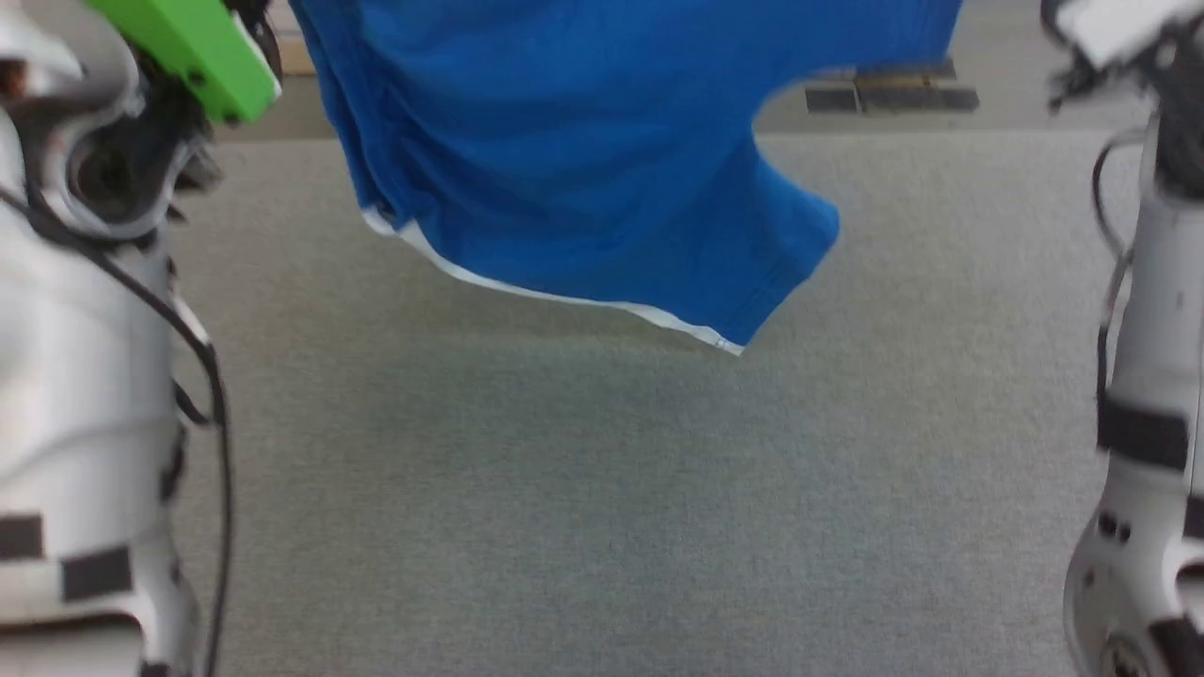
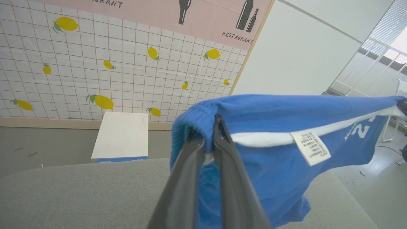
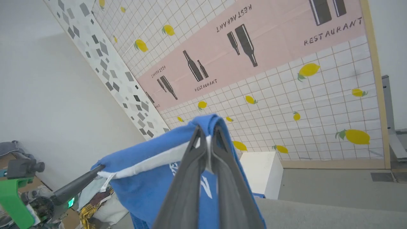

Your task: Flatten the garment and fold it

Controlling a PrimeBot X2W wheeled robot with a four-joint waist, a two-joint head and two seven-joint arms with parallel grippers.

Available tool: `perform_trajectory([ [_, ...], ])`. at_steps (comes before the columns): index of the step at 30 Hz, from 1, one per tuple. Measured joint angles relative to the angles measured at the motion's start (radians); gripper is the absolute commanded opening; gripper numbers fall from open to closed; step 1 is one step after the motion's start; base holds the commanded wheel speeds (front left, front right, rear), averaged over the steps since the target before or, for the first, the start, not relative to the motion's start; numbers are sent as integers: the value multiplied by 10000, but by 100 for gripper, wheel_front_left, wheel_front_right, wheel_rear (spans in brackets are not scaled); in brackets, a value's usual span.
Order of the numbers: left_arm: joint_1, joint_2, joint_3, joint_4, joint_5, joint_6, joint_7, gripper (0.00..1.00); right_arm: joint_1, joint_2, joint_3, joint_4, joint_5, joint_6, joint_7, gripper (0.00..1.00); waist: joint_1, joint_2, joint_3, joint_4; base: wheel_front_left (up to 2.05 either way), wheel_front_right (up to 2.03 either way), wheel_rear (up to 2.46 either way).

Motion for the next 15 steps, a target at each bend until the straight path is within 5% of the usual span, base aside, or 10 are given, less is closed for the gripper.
perform_trajectory([
  [15, -3954, 750, -265, 2575, 773, -453, -1427, 0, -4838, 67, 73, 3005, -1973, 6, -1672, 0, 2, 0, 2823, -694, 0, 0, 0],
])
